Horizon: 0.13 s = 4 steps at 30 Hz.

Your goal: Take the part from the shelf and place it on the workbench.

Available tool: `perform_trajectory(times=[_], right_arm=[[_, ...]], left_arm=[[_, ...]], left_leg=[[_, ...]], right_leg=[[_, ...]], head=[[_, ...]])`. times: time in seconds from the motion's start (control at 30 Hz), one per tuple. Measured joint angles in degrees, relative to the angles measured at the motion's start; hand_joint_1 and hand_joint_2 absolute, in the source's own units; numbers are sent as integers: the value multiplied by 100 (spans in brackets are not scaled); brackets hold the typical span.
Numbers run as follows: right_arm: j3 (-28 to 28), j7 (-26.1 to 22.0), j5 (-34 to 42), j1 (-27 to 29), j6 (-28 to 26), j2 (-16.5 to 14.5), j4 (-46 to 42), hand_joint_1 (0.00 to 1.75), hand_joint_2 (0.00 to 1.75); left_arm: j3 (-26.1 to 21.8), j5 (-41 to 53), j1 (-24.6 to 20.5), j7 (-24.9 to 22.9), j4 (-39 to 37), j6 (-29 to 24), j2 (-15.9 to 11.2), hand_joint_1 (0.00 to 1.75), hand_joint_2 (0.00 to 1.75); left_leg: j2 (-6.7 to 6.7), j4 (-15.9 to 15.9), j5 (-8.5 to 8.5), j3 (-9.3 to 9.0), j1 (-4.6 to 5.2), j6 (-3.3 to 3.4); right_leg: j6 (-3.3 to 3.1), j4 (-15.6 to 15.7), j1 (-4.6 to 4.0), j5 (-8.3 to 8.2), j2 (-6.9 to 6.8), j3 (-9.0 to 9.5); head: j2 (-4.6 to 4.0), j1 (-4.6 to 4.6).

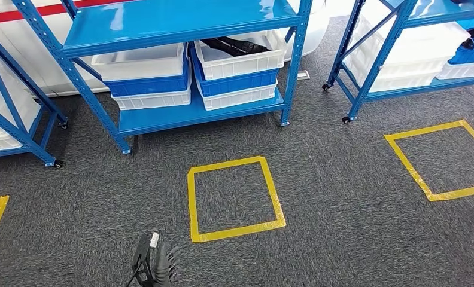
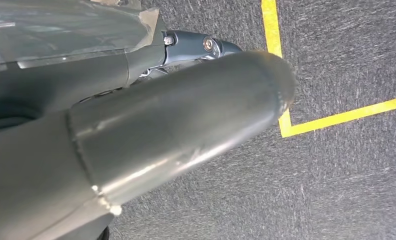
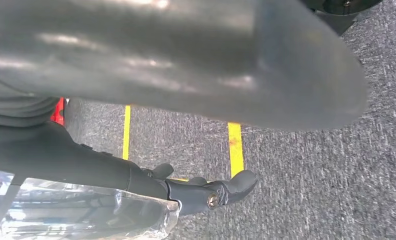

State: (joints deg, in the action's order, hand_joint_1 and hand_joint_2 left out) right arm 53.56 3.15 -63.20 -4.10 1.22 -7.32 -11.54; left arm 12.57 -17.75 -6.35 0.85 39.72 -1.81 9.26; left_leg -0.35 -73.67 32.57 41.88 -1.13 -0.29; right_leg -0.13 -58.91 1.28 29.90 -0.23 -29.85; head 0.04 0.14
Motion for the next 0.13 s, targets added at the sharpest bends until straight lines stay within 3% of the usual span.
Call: perform_trajectory(times=[0.03, 0.07, 0.13], right_arm=[[2, 0, -4, 2, 0, 1, 0, 0, 0], [3, 0, -7, 3, 0, 1, 0, 0, 0], [3, 0, -8, 2, 0, -1, 0, 0, 0]], left_arm=[[0, -2, 9, 0, -1, 0, -2, 0, 0], [0, -4, 16, 0, -1, 0, -5, 0, 0], [-1, -6, 18, 0, 0, 1, -12, 0, 0]], left_leg=[[9, -158, -27, 139, 1, 15], [13, -98, -165, 171, 8, 46], [17, 335, -517, 41, 31, 124]], right_leg=[[-21, 0, -18, 31, -6, 33], [-31, 0, -36, 67, -8, 76], [-33, 3, -63, 128, -8, 156]], head=[[0, -1], [0, -3], [0, -5]])
